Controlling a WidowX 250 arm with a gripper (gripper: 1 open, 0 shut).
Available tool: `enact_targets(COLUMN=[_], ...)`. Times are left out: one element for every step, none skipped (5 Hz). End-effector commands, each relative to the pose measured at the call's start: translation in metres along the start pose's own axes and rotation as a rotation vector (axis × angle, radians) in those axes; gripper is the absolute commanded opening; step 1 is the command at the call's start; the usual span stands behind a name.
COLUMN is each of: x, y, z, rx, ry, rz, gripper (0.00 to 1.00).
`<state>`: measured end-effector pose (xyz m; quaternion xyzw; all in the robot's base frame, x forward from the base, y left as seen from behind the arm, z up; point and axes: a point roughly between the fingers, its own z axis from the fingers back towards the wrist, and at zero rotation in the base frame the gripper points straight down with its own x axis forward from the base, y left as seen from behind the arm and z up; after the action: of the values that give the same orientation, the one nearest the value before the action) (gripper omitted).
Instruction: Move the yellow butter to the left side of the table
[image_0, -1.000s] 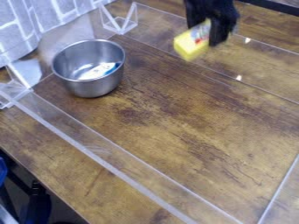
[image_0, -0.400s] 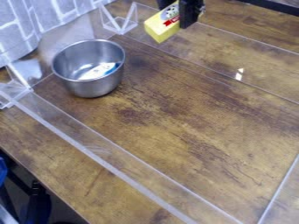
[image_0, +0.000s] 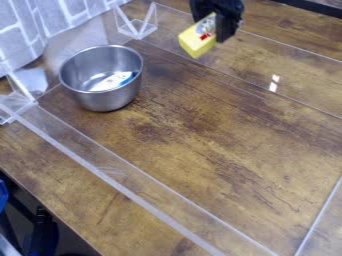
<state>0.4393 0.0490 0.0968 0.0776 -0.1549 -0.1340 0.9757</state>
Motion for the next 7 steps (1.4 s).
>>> enact_targets(x=[0.014,0.008,0.009,0.008,0.006,0.004,-0.001], y=[0.007,0.006,0.007,0.005,0.005,0.005,0.004], z=[0.018,0.012,0.021,0.016,0.009,0.002,-0.01], rx=[0.027,0.022,0.034,0.033,0.03,0.027,0.018], ry=[-0.092,-0.093,-0.111,-0.115,-0.111,-0.106,-0.092], rz=[-0.001,-0.001,-0.007,-0.006,-0.004,-0.006,-0.005], gripper=[0.0,0.0,0.0,0.0,0.0,1.0,1.0])
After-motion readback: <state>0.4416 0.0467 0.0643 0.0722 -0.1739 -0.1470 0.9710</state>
